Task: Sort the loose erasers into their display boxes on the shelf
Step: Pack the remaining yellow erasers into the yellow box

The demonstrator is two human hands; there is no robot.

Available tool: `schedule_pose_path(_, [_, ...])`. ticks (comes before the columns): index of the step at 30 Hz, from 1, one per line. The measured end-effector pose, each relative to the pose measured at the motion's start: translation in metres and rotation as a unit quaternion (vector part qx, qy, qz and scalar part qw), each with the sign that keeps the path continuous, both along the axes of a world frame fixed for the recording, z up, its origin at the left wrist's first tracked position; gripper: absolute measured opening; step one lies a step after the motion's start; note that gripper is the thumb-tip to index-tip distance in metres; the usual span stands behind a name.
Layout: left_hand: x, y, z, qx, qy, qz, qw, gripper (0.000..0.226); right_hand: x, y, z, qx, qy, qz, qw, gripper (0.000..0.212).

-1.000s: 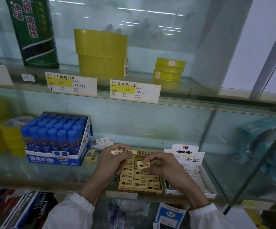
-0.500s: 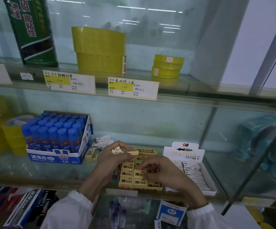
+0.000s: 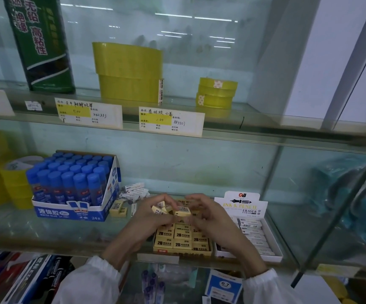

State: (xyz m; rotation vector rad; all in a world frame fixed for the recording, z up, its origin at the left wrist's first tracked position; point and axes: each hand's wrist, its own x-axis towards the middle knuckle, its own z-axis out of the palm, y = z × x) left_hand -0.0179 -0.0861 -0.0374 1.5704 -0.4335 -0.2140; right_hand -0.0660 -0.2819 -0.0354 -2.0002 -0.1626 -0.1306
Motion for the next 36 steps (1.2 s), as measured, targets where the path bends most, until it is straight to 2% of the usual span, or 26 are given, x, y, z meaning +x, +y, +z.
schedule_pose_path(3, [-0.001, 0.000, 0.000, -0.008, -0.011, -0.013, 1.000, 0.017, 0.001, 0.000, 0.001, -0.022, -0.028, 0.004, 0.999, 0.023])
schedule_pose_path(5, [-0.001, -0.001, -0.001, -0.013, -0.004, -0.024, 1.000, 0.015, 0.001, -0.001, 0.001, 0.037, -0.022, 0.000, 0.999, 0.012])
schedule_pose_path(7, [0.000, -0.002, 0.000, -0.022, 0.012, -0.012, 1.000, 0.016, 0.002, -0.002, -0.001, 0.085, -0.012, -0.025, 0.996, 0.010])
schedule_pose_path(10, [0.005, 0.000, -0.001, -0.061, 0.059, 0.024, 0.996, 0.034, 0.004, -0.004, -0.004, 0.038, 0.000, -0.055, 0.998, 0.011])
schedule_pose_path(14, [0.011, -0.001, -0.005, -0.064, 0.105, 0.059, 0.991, 0.054, 0.002, -0.003, -0.002, -0.010, 0.004, -0.058, 0.998, 0.008])
schedule_pose_path(18, [0.014, 0.001, -0.007, -0.187, 0.171, 0.025, 0.967, 0.041, 0.003, 0.001, -0.002, -0.065, 0.007, -0.042, 0.997, 0.004])
schedule_pose_path(22, [0.019, 0.002, -0.010, -0.182, 0.206, 0.010, 0.962, 0.021, 0.004, 0.005, -0.004, -0.190, -0.037, -0.039, 0.980, 0.010])
schedule_pose_path(25, [0.019, 0.000, -0.008, -0.147, 0.198, 0.021, 0.969, 0.012, 0.004, 0.006, -0.003, -0.200, -0.039, -0.024, 0.979, 0.015])
schedule_pose_path(29, [0.018, -0.006, -0.002, -0.163, 0.203, 0.060, 0.964, 0.009, 0.003, 0.009, -0.005, -0.228, -0.047, -0.014, 0.972, 0.017])
schedule_pose_path(32, [0.021, -0.011, 0.005, -0.189, 0.203, 0.064, 0.959, 0.008, 0.002, 0.008, -0.004, -0.226, -0.044, -0.008, 0.973, 0.024])
schedule_pose_path(36, [0.023, -0.024, 0.007, -0.127, 0.172, 0.119, 0.970, 0.014, -0.001, 0.011, 0.003, -0.111, -0.070, -0.027, 0.991, 0.049])
